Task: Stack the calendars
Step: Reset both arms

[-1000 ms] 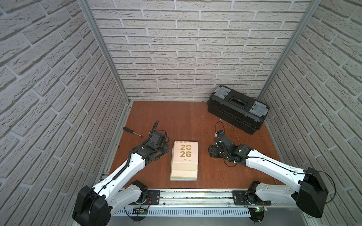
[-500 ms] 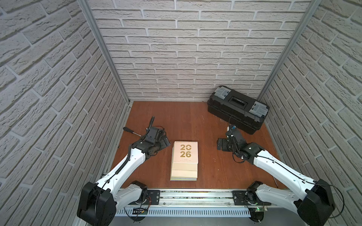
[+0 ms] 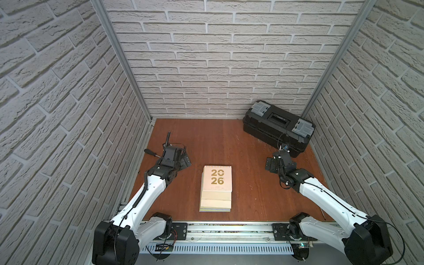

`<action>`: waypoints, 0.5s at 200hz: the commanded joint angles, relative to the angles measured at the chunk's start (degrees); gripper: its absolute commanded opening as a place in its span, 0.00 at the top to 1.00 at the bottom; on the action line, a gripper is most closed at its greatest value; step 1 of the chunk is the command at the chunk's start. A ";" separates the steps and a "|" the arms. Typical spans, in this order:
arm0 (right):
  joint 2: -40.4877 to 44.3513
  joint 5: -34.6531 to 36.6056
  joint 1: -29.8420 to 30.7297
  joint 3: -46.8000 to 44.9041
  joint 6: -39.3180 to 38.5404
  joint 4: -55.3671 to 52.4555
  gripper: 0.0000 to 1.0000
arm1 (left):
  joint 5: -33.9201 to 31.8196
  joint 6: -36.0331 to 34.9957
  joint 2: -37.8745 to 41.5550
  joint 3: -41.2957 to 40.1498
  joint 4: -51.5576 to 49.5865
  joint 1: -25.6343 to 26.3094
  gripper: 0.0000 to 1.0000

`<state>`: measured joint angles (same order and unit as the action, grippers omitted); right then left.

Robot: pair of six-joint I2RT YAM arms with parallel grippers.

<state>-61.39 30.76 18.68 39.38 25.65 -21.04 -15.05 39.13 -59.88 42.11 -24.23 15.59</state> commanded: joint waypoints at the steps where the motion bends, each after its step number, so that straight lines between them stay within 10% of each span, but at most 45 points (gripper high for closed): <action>1: 1.31 5.00 -2.24 -1.84 -3.67 10.19 0.00 | -6.36 -9.83 2.19 -3.54 11.00 -0.82 0.02; 57: -1.96 11.46 -6.72 -6.57 -9.14 25.49 0.01 | -14.90 -33.03 5.79 -19.55 45.73 -1.39 0.02; 100: -2.15 8.30 -10.06 -12.86 -15.49 41.13 0.01 | -15.78 -34.66 -4.09 -23.87 62.55 -6.57 0.02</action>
<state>-63.44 39.57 10.41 29.26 15.38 6.44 -28.56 8.93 -59.16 19.16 21.56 11.73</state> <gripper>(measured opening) 0.993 0.983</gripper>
